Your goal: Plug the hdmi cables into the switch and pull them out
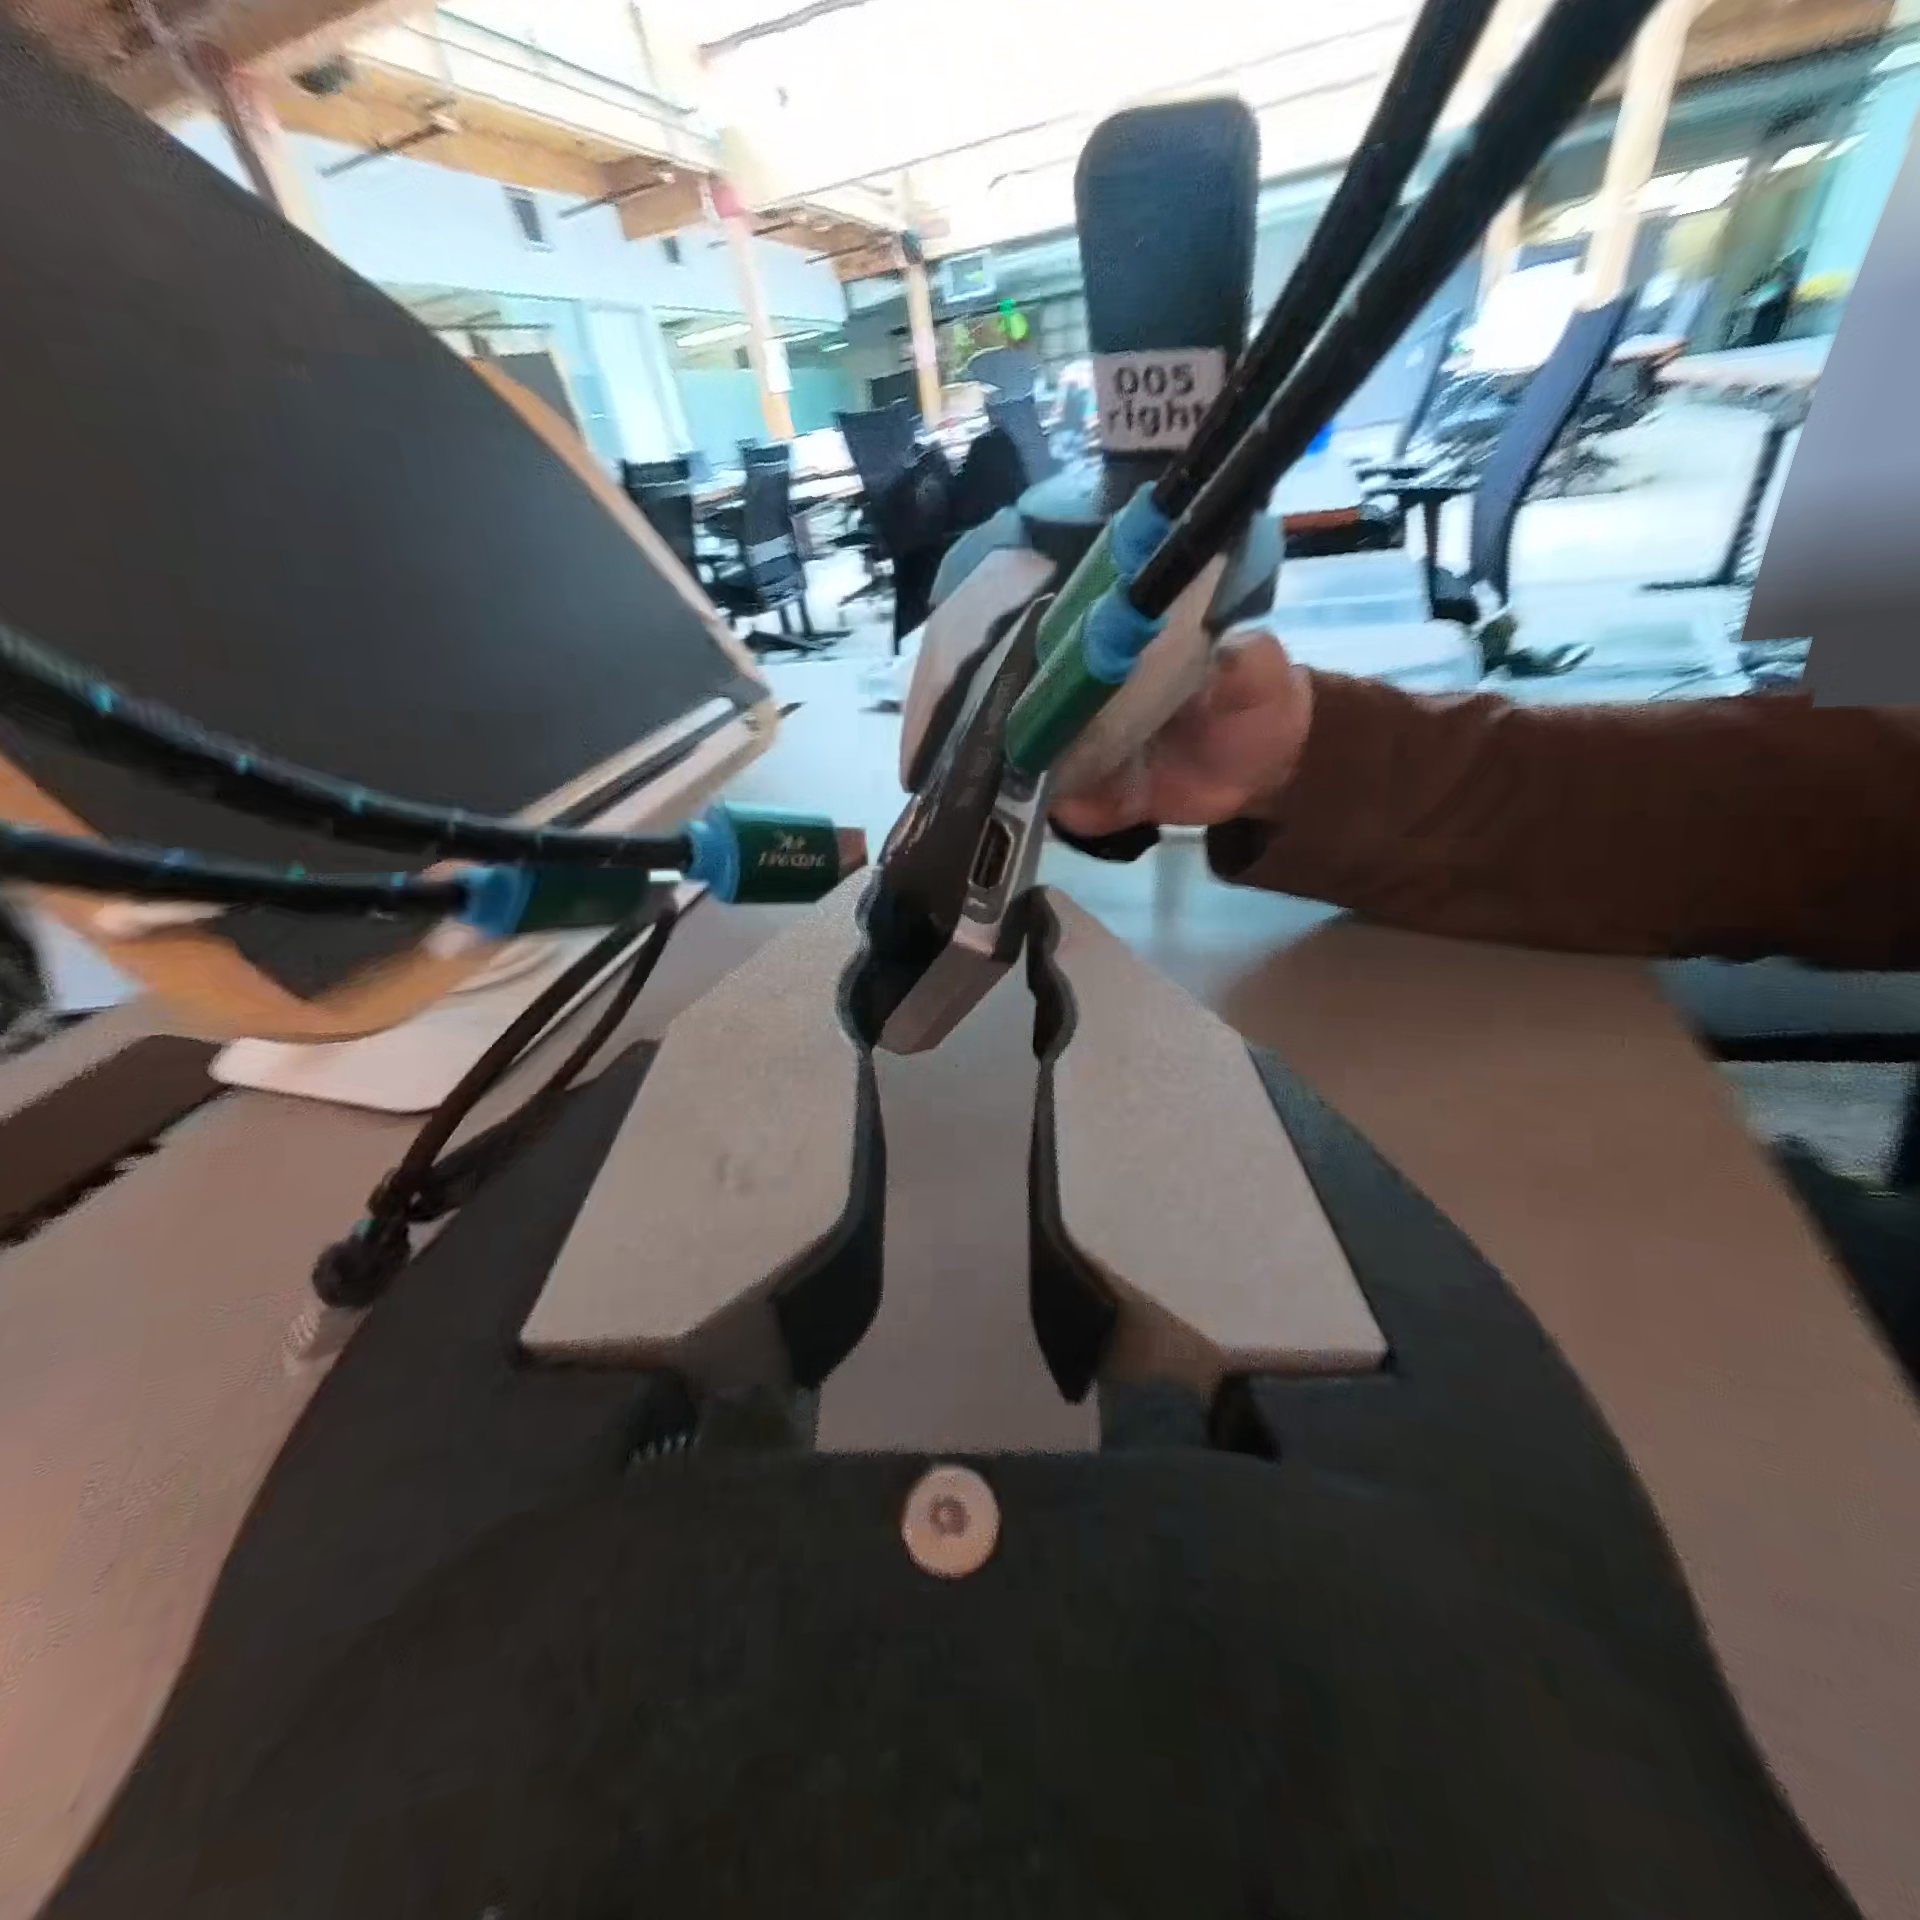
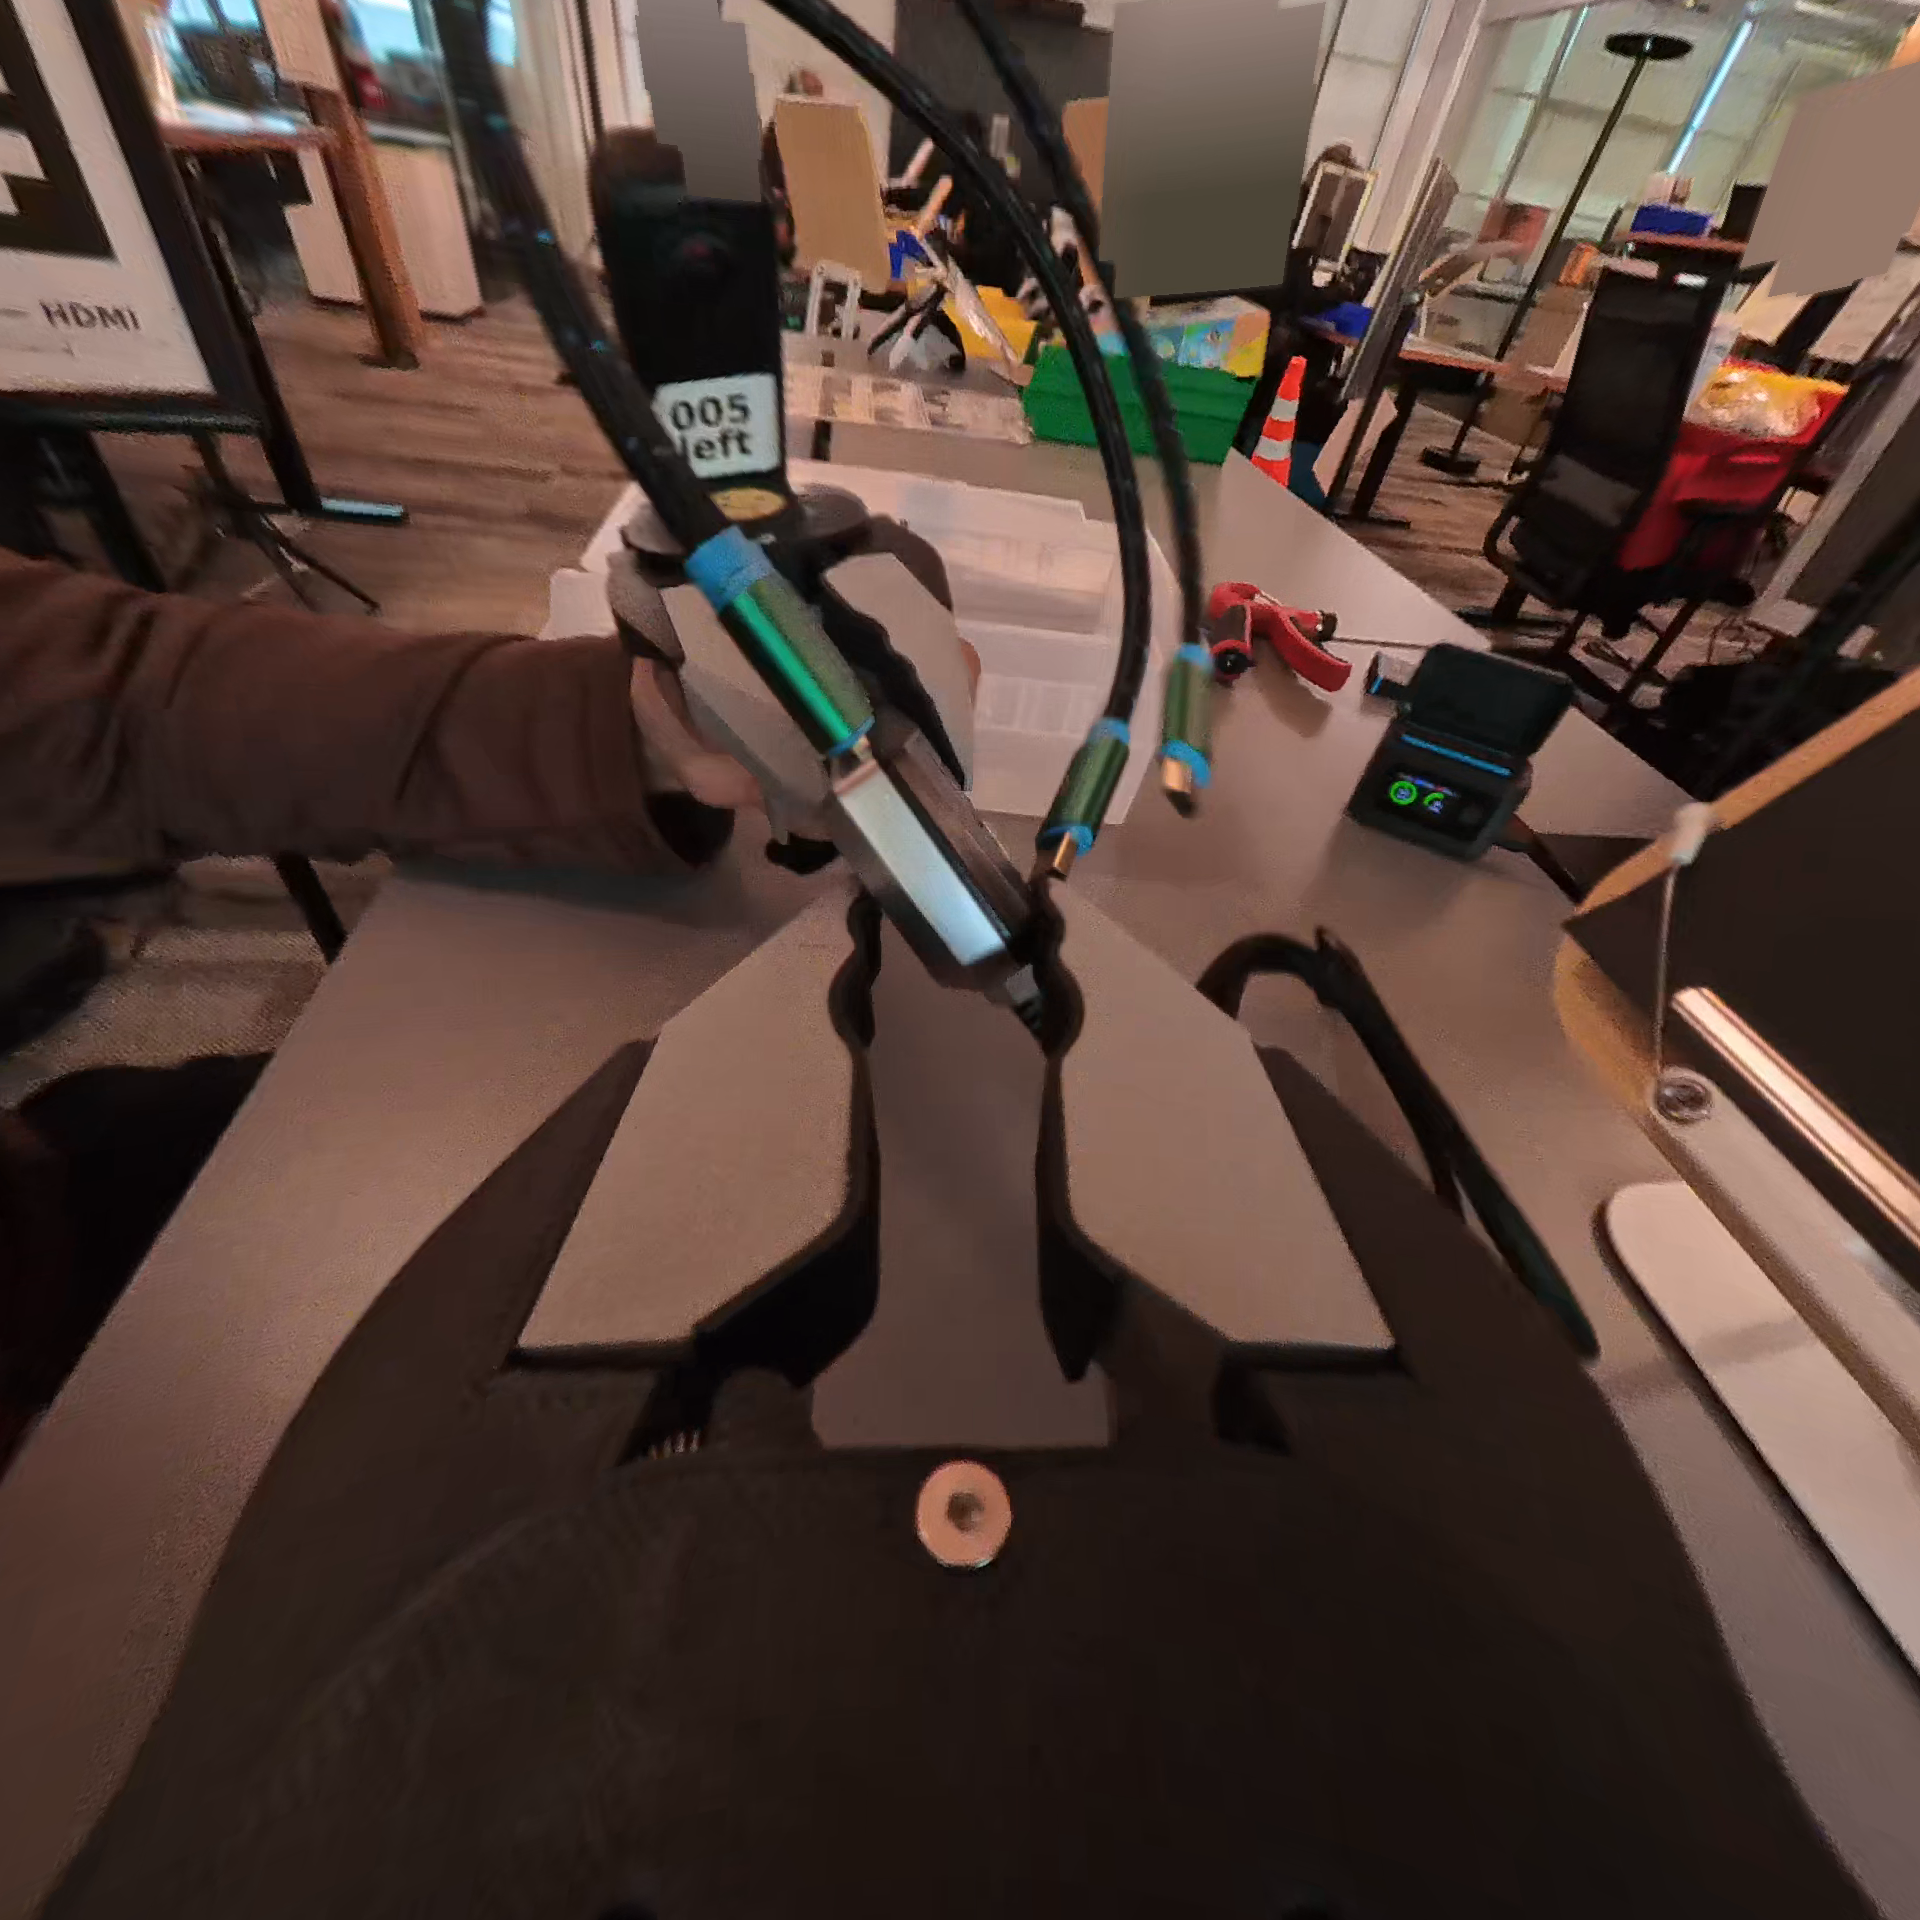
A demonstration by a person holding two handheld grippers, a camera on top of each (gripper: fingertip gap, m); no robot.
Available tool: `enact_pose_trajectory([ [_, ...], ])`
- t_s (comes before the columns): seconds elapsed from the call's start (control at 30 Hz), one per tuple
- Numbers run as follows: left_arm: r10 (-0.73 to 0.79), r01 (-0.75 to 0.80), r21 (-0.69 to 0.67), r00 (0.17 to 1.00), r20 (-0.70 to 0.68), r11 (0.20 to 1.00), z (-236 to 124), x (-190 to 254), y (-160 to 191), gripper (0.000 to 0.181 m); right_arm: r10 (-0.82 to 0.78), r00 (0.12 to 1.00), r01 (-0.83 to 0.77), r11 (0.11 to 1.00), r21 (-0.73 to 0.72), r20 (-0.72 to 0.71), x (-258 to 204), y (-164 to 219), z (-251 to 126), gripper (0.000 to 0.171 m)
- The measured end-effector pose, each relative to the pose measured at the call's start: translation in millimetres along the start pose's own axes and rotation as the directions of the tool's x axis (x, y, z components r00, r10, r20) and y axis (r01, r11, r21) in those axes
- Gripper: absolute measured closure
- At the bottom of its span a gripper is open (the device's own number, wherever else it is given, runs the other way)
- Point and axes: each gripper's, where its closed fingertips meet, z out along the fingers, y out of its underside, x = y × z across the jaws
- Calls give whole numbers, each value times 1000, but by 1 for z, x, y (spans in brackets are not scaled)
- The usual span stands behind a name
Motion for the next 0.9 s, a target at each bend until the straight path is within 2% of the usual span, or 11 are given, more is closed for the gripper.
enact_pose_trajectory([
  [0.07,-63,64,16,997,-53,998,-1,4,-2,158,51,998,-53,998,25,43,-4,-4,0,146],
  [0.17,-135,139,42,988,-81,989,0,5,-6,157,242,962,-251,966,67,127,2,-5,1,146],
  [0.23,-85,89,67,995,-53,994,5,7,-7,158,351,911,-368,929,43,218,-1,2,6,146],
  [0.3,-20,21,36,1000,-21,999,15,13,1,154,413,868,-425,905,-18,276,-9,13,16,146],
  [0.37,57,-56,-44,998,20,997,23,12,16,151,445,854,-441,894,-80,270,-14,25,28,145],
  [0.47,34,-32,-91,999,17,995,21,7,22,150,518,813,-510,854,-103,265,-11,30,33,144],
  [0.57,-33,33,-110,999,3,993,23,5,23,150,495,838,-479,869,-124,229,-7,33,32,142],
  [0.67,-94,90,-132,995,-26,987,24,9,28,150,432,889,-410,899,-156,152,-4,40,29,130],
  [0.9,-96,92,-138,995,-20,986,26,10,29,150,360,926,-337,925,-177,116,-1,41,16,130],
])
